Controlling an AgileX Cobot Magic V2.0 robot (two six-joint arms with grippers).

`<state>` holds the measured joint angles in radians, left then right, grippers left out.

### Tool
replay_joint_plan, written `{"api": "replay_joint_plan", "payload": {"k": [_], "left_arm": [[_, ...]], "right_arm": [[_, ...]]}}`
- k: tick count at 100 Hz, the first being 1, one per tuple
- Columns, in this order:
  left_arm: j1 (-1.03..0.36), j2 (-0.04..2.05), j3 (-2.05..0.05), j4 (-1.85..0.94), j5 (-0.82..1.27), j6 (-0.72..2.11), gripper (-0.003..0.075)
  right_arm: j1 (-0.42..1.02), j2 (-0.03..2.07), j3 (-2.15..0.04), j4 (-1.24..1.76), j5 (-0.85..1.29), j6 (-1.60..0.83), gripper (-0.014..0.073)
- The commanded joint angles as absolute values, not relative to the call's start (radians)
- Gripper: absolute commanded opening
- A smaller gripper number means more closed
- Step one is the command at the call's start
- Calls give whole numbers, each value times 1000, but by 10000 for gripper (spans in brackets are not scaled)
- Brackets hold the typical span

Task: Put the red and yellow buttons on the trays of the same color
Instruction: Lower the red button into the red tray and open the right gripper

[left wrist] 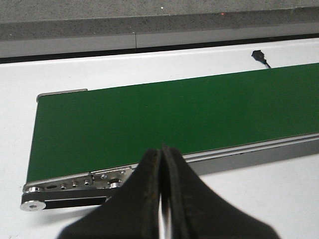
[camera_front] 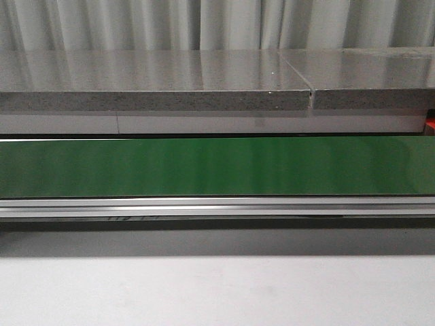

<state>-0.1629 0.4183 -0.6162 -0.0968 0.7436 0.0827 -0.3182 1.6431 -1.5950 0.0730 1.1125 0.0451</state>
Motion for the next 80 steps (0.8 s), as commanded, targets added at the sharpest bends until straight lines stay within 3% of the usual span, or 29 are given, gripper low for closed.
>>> {"api": "replay_joint_plan", "payload": {"k": [1,33,80], "left_arm": [[-172,425,-640,-108,674,85,-21],[-172,425,-640,-108,674,85,-21],[-172,425,-640,-108,674,85,-21]], "right_arm": [[-369,1591,-1621,62,1057,55,204],[-539,1632,-1621,60,1001,86,204],[-556,1804,-1621,119,891,88,204]]}}
